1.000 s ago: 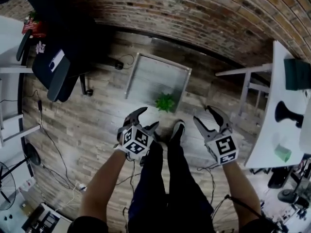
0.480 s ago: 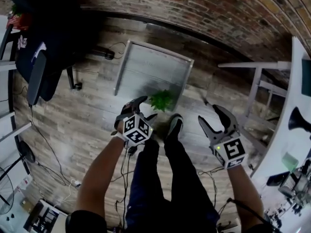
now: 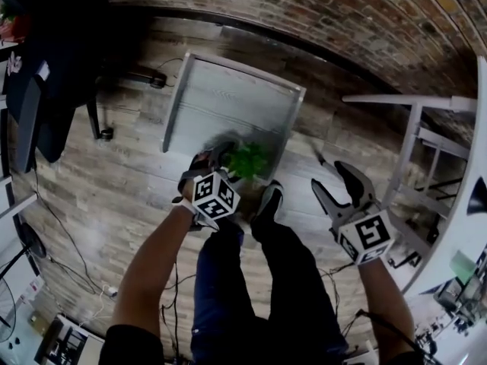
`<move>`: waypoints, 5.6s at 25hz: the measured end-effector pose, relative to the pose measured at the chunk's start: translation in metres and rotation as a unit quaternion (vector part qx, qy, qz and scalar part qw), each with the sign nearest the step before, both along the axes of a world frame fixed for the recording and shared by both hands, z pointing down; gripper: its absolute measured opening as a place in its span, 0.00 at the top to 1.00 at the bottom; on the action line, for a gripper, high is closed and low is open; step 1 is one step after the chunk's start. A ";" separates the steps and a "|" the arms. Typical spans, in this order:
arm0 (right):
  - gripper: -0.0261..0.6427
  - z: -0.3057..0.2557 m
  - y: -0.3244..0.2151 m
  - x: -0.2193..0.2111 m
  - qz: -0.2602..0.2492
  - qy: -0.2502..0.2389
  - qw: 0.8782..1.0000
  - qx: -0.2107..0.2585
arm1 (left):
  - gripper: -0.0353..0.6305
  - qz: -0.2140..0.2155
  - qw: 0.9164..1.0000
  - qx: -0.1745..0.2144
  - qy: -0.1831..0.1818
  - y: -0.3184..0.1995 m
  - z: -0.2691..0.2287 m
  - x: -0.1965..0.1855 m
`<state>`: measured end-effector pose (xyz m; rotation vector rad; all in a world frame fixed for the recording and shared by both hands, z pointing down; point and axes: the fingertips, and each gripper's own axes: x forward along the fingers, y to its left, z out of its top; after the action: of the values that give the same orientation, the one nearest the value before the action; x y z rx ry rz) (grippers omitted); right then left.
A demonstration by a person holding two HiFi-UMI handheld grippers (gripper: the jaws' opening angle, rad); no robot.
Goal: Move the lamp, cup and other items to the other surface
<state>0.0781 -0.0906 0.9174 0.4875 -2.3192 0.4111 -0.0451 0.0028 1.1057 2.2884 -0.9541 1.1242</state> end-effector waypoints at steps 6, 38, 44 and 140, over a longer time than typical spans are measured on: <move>0.58 0.024 -0.006 -0.001 -0.003 -0.015 1.000 0.009 | 0.39 0.001 0.999 0.023 0.033 -0.012 0.011 0.017; 0.61 -0.259 -0.005 0.010 0.045 -0.061 0.997 0.017 | 0.51 -0.104 0.992 0.033 0.068 0.010 -0.379 0.028; 0.63 -0.322 -0.005 0.021 0.026 -0.068 0.997 0.034 | 0.51 -0.149 0.985 0.061 0.058 0.011 -0.467 0.034; 0.67 -0.382 0.119 0.589 0.380 -0.032 0.919 0.099 | 0.47 0.141 0.986 0.076 0.049 -0.059 -0.455 0.554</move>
<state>0.6672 0.0285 0.5359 1.5078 -2.1615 0.5517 0.5089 -0.0564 0.6509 2.6402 -0.7157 1.0659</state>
